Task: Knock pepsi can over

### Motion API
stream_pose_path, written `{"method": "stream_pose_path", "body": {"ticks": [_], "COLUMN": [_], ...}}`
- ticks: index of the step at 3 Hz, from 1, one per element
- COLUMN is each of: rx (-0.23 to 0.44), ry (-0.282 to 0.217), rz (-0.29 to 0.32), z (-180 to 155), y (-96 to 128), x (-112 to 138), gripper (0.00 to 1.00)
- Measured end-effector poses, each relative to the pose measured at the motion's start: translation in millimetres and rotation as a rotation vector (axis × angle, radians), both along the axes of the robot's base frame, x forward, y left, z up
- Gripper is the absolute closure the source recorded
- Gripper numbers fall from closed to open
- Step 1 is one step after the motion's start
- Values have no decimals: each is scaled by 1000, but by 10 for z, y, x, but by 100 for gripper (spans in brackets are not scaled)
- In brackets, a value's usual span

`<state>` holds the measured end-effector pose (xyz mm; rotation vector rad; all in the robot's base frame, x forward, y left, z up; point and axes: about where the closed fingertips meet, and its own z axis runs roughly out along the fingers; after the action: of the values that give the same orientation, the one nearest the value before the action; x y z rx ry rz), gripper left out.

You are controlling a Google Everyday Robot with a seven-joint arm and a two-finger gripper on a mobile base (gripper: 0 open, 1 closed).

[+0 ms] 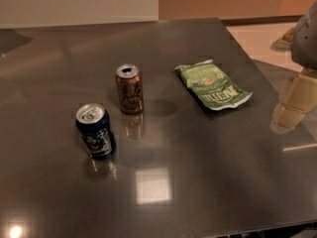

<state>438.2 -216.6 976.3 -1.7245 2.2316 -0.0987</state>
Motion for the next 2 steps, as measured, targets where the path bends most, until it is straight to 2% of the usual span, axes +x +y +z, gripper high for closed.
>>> {"method": "stream_pose_path", "body": {"ticks": [1,2], "rx": [9,60], "ry": [-4,0], "rz": [7,52], "z": [18,28], "y": [39,242], "x": [15,73], "gripper": [0,0]}}
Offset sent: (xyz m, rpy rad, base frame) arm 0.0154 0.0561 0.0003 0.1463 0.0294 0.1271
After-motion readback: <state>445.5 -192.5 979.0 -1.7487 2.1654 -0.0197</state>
